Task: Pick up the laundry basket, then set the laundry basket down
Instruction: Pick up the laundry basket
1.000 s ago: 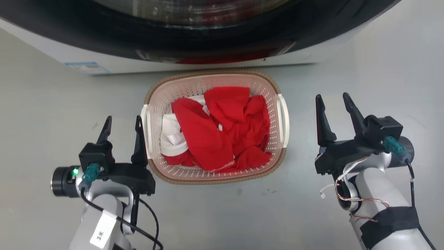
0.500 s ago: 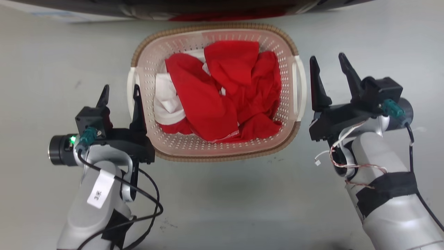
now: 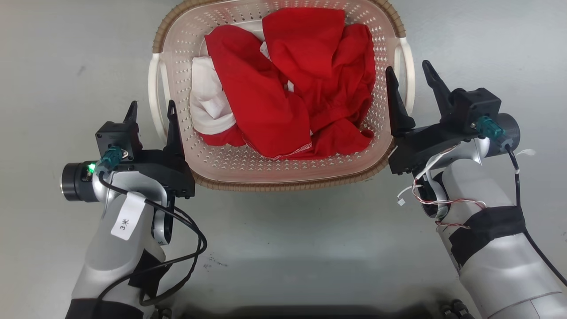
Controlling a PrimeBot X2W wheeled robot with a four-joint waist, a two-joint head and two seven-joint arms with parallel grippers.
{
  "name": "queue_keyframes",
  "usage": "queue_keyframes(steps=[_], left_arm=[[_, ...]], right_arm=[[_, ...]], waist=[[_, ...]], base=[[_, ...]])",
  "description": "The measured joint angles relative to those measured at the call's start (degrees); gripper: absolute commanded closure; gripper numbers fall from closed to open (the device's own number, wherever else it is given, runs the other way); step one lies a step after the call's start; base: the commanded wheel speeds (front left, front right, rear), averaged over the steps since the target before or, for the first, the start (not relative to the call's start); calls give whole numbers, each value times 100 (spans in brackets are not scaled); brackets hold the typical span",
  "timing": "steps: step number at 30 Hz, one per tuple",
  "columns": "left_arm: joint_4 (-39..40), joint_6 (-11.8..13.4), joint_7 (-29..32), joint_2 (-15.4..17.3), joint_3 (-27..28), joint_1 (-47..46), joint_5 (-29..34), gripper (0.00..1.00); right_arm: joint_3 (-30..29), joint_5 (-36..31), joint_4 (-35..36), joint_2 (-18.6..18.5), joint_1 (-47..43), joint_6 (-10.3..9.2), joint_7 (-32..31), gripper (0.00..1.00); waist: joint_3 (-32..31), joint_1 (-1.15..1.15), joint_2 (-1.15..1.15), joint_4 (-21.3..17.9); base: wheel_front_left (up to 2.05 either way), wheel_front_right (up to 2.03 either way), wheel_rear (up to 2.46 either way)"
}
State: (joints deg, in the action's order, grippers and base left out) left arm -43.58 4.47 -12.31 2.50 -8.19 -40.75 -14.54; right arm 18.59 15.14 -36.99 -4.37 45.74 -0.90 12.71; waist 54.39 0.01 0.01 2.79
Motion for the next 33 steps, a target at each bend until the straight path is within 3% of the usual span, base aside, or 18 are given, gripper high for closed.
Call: queue_keyframes(steps=[13, 17, 18, 21, 22, 23, 24, 25, 27, 28, 33], left_arm=[[-673, -154, -40, -7, -135, -490, 7, 0], [-862, -202, -40, -24, -191, -616, 8, 0], [-911, -204, -40, -30, -205, -641, 9, 5], [-1083, -304, -38, -35, -275, -698, 23, 53], [-1143, -332, -38, -37, -302, -701, 23, 66], [-1196, -354, -37, -42, -332, -701, 24, 94], [-1238, -388, -37, -57, -360, -704, 26, 100], [-1287, -399, -37, -79, -365, -709, 23, 100], [-1361, -454, -29, -80, -398, -741, 23, 100], [-1400, -467, -15, -83, -411, -756, 23, 100], [-1627, -505, -13, -90, -450, -804, 4, 100]], right_arm=[[204, 48, -567, 22, 349, 12, 51, 0], [388, 248, -628, 22, 439, -68, 55, 0], [444, 323, -638, 24, 450, -85, 56, 0], [604, 478, -734, 24, 463, -224, 56, 18], [659, 557, -769, 24, 462, -257, 56, 31], [719, 648, -794, 24, 462, -294, 56, 51], [775, 702, -809, 24, 463, -321, 56, 57], [838, 760, -813, 23, 463, -344, 56, 66], [947, 876, -828, 26, 465, -407, 55, 96], [985, 966, -847, 30, 467, -438, 54, 100], [1163, 1230, -1058, 4, 469, -567, 38, 100]], waist=[[204, -1, -1, -24], [204, -1, -1, -5], [200, -1, -1, 3], [172, 0, -1, 28], [154, 0, -1, 34], [133, -1, -1, 41], [111, -1, -1, 48], [90, -1, -1, 57], [44, -1, -1, 71], [21, -1, 0, 78], [-120, 0, -1, 106]], base=[[0, 0, 0], [0, 0, 0], [0, 0, 0], [0, 0, 0], [0, 0, 0], [0, 0, 0], [0, 0, 0], [0, 0, 0], [0, 0, 0], [0, 0, 0], [0, 0, 0]])
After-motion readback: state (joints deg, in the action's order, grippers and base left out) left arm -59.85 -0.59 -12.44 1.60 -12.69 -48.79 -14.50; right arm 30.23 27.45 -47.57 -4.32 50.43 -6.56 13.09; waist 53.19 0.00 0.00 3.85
